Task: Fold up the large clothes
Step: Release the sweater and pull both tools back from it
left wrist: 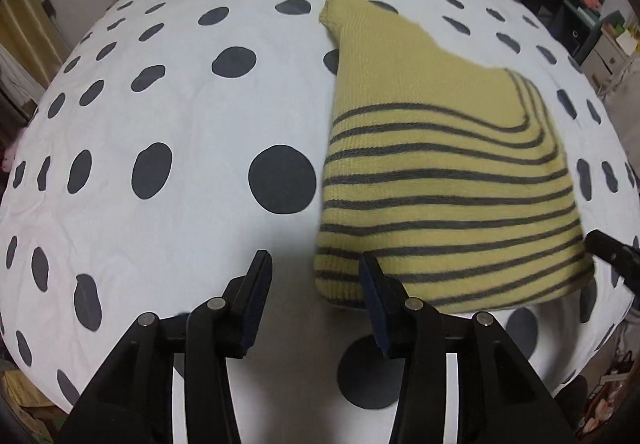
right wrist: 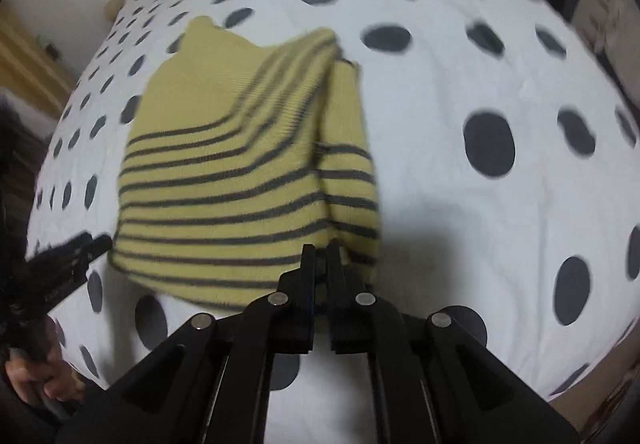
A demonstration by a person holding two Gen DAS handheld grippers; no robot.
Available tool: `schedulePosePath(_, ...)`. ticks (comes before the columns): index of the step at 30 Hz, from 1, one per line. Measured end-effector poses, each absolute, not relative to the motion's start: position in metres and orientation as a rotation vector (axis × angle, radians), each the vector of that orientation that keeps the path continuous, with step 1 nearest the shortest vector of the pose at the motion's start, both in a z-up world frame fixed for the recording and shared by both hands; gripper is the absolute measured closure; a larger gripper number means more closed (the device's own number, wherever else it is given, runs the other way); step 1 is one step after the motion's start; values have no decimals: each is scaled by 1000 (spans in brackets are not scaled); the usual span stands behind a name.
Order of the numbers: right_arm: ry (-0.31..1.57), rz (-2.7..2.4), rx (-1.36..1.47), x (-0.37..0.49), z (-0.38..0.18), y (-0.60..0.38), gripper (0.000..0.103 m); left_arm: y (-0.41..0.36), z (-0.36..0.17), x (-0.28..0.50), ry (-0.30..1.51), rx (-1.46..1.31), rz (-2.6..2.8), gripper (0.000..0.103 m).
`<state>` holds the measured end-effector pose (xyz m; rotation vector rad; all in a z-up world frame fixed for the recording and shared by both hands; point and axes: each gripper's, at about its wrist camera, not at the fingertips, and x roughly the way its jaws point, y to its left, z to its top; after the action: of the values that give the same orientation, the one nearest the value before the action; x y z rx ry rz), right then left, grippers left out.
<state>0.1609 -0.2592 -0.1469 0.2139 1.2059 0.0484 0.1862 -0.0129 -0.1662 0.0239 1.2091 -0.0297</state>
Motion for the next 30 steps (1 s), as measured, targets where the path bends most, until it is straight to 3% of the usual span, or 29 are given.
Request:
schedulePosePath(2,1198,92,238,158,-140,-245,89,-19,-171,178,1226,6,-30,52)
schedulePosePath(3,1206,110,254,160,-144,-239,77,-23,-177,173,1242,13,-25,49)
schedulePosePath(5,1255,102,234,165,-170,-233,63,-19,-200,172,1290,38,16,45)
schedulePosePath(8,1317,27,217,166,-198,-246,65,12,-219,157,1390,12,132,55)
schedulePosePath(14,1215,-28,166,144,-141,-248,61,50,-201,127,1334,-157,133,53)
schedulePosePath(21,1234,89,263,156,-169,-224,61,-8,-209,160,1274,-63,-17,45)
schedulePosePath(24,1304,-45,141,158,-186,-227,61,13,-221,171,1351,-79,115,42)
schedulePosePath(27,1270,-58,185,143,-158,-232,60,26,-190,151,1298,-117,168,44)
schedulePosePath(28,1255,-57,166,138,-145,-227,59,24,-179,143,1281,-102,162,43)
schedulePosePath(30,1230,-57,146,128,-118,-214,40,13,-154,129,1248,-88,111,41)
